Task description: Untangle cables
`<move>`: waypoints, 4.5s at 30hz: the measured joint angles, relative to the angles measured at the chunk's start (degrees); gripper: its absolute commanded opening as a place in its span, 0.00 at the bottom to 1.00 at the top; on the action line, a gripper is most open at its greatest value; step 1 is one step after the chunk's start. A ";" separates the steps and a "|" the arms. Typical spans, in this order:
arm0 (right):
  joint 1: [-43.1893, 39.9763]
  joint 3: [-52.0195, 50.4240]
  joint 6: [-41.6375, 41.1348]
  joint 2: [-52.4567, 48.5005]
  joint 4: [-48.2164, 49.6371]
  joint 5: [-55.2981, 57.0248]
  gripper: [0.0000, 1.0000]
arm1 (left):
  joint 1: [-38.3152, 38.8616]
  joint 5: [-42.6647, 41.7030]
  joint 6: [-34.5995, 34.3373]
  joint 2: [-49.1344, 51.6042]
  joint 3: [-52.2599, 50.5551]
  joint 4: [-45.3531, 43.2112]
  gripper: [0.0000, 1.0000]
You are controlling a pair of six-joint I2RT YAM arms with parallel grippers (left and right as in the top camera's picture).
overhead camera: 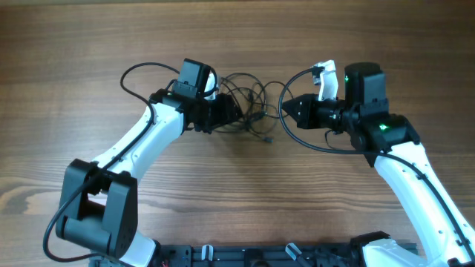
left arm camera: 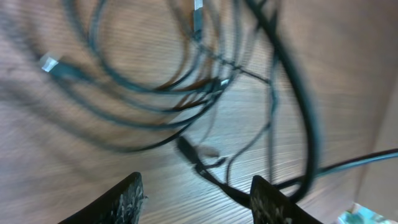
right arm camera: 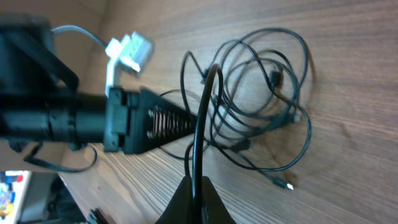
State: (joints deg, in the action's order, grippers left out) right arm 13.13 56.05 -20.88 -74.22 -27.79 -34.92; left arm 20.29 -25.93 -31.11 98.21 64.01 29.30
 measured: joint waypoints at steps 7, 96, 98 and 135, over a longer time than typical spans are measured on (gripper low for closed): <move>0.00 0.00 1.73 -0.02 -0.55 0.50 0.04 | -0.48 -5.38 -1.66 0.17 -0.02 -6.32 0.41; -56.02 27.04 3.56 -17.92 -25.03 4.50 1.00 | -11.37 15.39 0.44 1.14 0.04 17.42 0.04; -53.00 27.04 8.00 -18.69 -28.13 -0.02 1.00 | -11.37 15.37 0.44 1.14 0.04 17.44 0.04; -9.77 8.52 -44.65 -30.71 -8.46 30.47 0.76 | -11.37 15.37 0.44 1.14 0.04 18.10 0.04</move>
State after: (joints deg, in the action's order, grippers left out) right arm 3.36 64.58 -65.54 -104.92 -36.25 -4.45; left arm 8.93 -10.57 -30.68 99.35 64.05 47.40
